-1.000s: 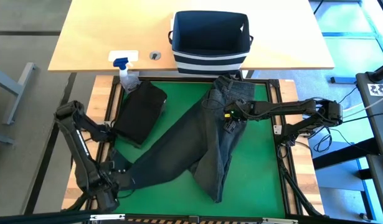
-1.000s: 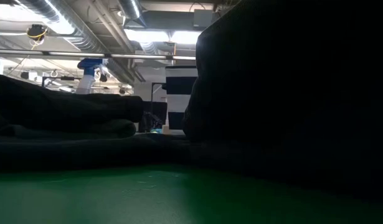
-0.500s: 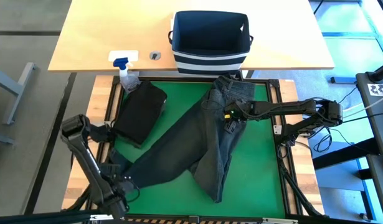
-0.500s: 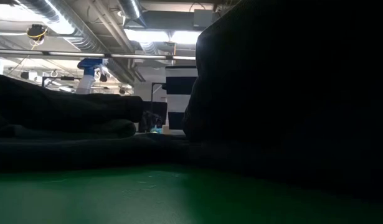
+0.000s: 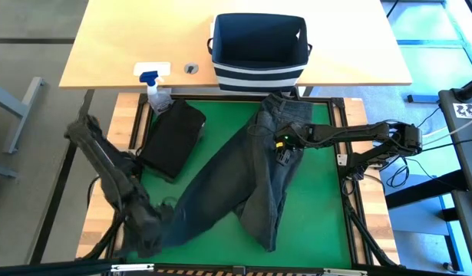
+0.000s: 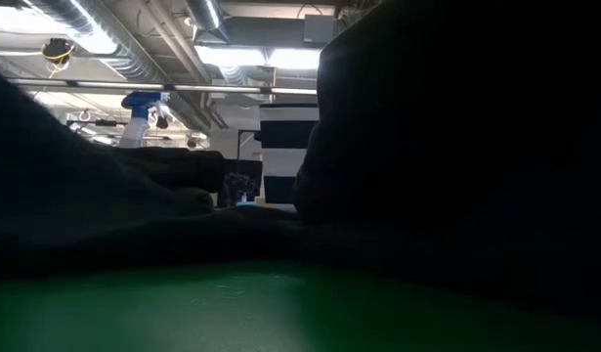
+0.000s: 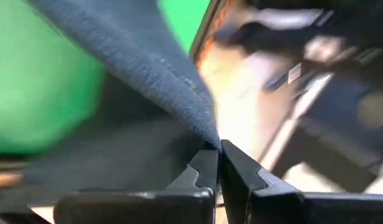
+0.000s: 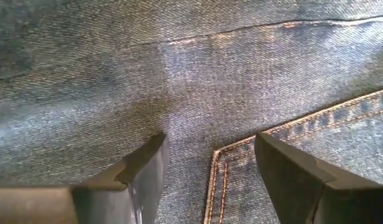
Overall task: Fold Laundry from Bin
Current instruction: Fold the blue pants
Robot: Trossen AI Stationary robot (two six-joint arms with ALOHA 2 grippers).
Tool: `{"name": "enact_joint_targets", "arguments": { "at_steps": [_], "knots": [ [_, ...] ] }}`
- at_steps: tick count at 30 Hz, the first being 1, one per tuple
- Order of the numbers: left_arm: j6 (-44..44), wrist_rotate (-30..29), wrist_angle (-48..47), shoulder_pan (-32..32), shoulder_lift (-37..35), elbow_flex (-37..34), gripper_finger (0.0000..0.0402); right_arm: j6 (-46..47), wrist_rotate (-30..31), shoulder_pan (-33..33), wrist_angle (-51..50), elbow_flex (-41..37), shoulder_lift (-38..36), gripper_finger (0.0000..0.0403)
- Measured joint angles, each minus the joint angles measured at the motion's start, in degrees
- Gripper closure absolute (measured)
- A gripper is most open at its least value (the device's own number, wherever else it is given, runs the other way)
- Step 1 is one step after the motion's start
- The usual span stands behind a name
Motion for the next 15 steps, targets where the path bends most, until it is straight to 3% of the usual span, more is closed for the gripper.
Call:
{"name": "enact_joint_targets", "arguments": {
  "at_steps": [5,10,15],
  "knots": [
    [-10.97,-2.77,-0.94,-1.02,-6.60,-1.86,0.0399,-1.73,-0.90,0.00,0.00,0.02,0.00,0.0162],
    [-15.08,-2.31,-2.75,-4.81,-6.22,-8.69,0.0391,-2.69,-0.91,0.01,0.00,0.02,0.00,0.0162],
    [-16.15,3.78,-2.74,-4.41,-5.67,-15.31,0.0362,-2.71,-0.91,0.00,0.02,0.02,0.00,0.0162]
  ]
}}
